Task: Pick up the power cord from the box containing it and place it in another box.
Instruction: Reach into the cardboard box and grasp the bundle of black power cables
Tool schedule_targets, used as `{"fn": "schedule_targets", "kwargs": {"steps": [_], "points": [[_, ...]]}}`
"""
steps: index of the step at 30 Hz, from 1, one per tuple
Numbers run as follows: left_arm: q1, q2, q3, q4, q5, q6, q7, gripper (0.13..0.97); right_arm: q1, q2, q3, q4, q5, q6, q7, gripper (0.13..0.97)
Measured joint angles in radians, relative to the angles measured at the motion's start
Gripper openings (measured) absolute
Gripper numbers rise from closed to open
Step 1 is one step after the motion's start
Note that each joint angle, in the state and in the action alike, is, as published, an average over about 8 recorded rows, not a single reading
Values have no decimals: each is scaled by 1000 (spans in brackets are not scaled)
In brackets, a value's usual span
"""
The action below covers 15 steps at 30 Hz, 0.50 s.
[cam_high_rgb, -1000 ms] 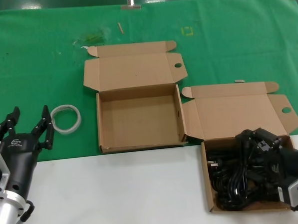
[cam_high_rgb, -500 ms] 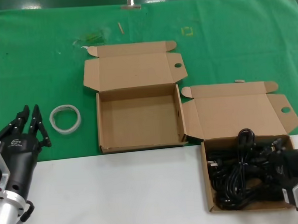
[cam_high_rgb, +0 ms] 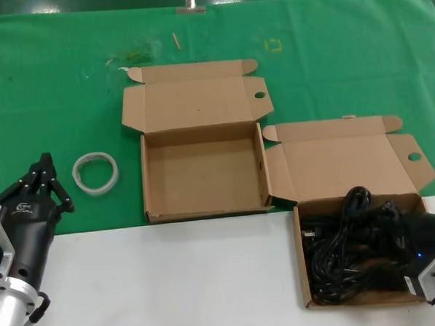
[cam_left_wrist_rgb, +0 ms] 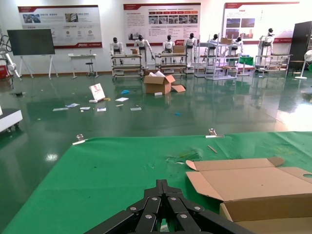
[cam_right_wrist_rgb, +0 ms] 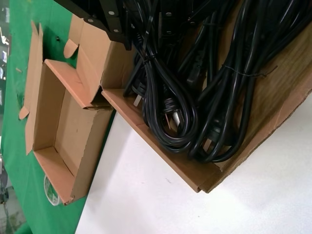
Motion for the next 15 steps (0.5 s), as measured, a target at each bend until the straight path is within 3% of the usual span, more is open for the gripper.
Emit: {"fn": "schedule_targets", "kwargs": {"steps": [9, 15], "points": [[0, 0, 0, 0, 0, 0, 0, 140, -35, 40, 54, 81, 53, 4, -46, 227], [0, 0, 0, 0, 0, 0, 0, 140, -70, 91, 104, 194, 64, 29, 20, 214]]}}
